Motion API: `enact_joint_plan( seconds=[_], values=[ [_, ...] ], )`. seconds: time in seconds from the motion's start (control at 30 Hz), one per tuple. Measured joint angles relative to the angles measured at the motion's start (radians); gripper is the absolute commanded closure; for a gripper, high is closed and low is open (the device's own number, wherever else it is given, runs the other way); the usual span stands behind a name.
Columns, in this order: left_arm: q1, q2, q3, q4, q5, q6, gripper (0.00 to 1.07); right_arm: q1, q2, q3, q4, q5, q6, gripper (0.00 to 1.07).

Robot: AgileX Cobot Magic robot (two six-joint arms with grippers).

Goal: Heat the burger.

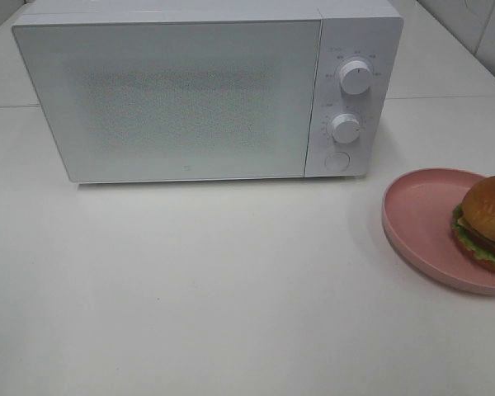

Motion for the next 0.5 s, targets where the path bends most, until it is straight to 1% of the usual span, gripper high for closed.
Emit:
enact_joint_plan(
  seconds=[0.5],
  values=[
    [0.0,-0.007,0.0,0.0,0.0,0.0,1.06,0.0,0.0,0.0,0.0,0.0,0.0,0.55]
  ],
)
